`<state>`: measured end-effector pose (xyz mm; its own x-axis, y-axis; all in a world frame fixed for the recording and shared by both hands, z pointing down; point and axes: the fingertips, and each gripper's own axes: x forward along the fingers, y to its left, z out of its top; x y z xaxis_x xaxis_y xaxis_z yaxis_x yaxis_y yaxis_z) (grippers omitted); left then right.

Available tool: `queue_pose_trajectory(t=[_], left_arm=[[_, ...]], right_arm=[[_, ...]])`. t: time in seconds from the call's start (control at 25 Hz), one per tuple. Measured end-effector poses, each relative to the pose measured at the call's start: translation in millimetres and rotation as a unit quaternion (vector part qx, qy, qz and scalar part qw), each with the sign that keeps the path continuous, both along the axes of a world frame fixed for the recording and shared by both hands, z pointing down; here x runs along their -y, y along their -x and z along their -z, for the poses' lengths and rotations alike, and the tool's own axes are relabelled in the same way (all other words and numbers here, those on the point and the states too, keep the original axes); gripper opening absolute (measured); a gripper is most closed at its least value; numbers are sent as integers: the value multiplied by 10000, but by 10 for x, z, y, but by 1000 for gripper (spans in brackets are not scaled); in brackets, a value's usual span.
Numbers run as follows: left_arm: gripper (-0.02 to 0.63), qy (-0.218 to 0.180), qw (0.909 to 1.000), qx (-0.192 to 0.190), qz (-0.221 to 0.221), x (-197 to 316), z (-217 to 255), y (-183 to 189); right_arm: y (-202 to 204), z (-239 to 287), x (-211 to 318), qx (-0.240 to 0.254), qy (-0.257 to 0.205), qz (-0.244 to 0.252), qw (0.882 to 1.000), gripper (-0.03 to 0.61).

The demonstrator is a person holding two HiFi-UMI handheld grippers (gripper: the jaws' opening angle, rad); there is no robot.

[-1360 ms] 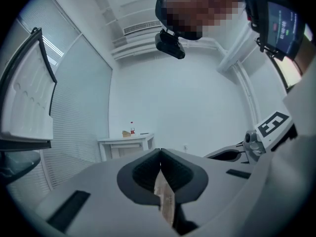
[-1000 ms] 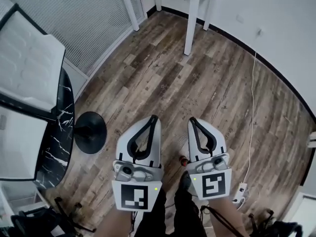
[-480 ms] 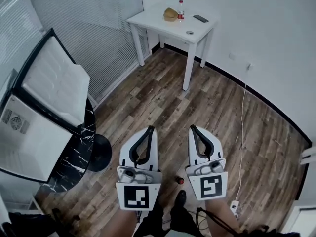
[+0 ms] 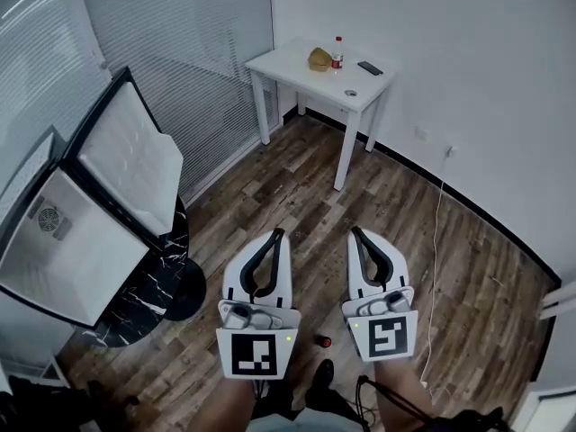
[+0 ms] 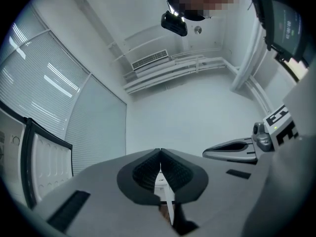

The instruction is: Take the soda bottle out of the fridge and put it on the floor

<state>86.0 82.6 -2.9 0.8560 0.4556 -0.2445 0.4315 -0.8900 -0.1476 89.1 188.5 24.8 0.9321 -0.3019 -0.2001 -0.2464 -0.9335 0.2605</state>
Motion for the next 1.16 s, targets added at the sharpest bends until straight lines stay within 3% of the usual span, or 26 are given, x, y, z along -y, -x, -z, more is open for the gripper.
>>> queue_pose_trajectory(t=[0.2,1.16], left_arm=[[17,56,9999,-103,48,64,130,64],[17,91,9998,112,104,171,-2,-133]], right_arm=[[47,115,72,-100,1,-30,9999,11],[-72,71,135,-104,10,-121,9999,11]])
